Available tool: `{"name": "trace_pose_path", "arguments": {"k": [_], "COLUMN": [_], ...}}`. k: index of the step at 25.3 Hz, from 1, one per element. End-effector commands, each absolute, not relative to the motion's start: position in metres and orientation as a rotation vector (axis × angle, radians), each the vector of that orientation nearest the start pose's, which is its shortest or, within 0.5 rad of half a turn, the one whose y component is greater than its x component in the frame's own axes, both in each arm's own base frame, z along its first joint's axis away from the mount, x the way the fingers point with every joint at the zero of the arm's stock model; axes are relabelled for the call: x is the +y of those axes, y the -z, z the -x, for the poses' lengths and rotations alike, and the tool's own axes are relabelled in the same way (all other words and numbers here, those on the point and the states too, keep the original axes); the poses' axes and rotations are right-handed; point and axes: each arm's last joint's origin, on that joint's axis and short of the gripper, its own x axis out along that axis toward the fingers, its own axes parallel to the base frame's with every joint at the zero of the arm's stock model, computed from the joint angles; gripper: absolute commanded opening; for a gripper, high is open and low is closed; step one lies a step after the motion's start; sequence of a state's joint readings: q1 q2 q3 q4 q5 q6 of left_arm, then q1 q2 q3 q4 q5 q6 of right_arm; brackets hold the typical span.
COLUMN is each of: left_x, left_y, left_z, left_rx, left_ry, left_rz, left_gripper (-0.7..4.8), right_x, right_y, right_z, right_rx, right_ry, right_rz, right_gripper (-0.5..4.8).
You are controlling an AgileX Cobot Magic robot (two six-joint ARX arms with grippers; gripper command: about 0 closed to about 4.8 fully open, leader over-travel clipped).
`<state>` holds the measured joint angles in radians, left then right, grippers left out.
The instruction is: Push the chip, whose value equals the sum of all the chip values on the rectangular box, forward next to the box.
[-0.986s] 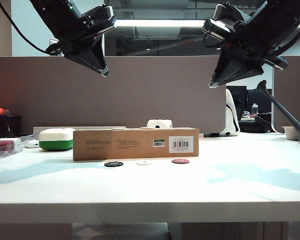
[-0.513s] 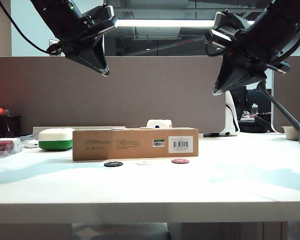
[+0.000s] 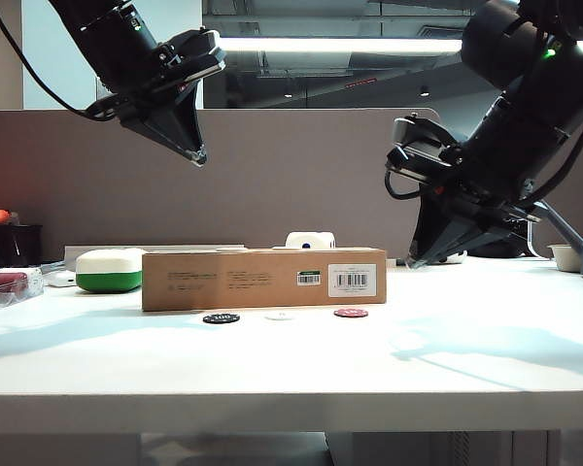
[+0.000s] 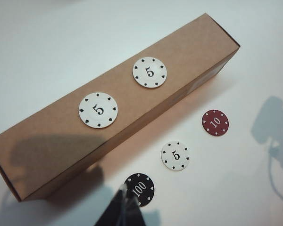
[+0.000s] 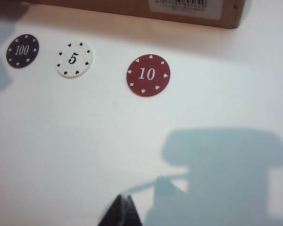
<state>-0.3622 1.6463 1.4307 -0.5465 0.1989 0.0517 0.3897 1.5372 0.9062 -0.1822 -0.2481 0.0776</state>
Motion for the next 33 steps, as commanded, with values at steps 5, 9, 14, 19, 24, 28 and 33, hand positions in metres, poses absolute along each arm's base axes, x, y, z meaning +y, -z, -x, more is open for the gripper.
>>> {"name": "trace_pose_path", "arguments": {"k": [5,9,14,19,24,28,33], "left_x": [-0.134,-0.134,-0.14,-0.16,-0.163,-0.161,-0.16], "left_y": [-0.309,-0.309,-0.309,-0.309,-0.308,-0.308,-0.309], "left_z": [-0.336,-0.336,-0.333,-0.324,-0.322,-0.324,-0.324], "left_rx": [0.746,0.745,0.74,0.738,0.741,0.74,0.74], "left_ry": [0.558,0.557,0.572,0.632,0.646,0.635,0.634], "left_rz": [-0.109,-0.109,-0.117,-0.14,-0.141,-0.14,-0.139], "left_gripper": [-0.05,-0.05,-0.05,-0.05,-0.05,-0.05,-0.05], "right_x": [0.13,0.135,0.139,0.143,0.151,0.162,0.168], "right_y": [-0.208,-0.196,-0.175,-0.16,-0.159,-0.155,-0.15], "right_z": [-0.291,-0.295,-0.305,-0.314,-0.333,-0.352,-0.358], "right_rx": [0.746,0.786,0.808,0.824,0.814,0.864,0.901], "right_ry": [-0.631,-0.669,-0.674,-0.671,-0.674,-0.672,-0.622], "right_rz": [-0.031,-0.043,-0.049,-0.047,-0.048,-0.043,-0.003], "right_gripper": [-0.05,-0.05,-0.05,-0.05,-0.05,-0.05,-0.05]}}
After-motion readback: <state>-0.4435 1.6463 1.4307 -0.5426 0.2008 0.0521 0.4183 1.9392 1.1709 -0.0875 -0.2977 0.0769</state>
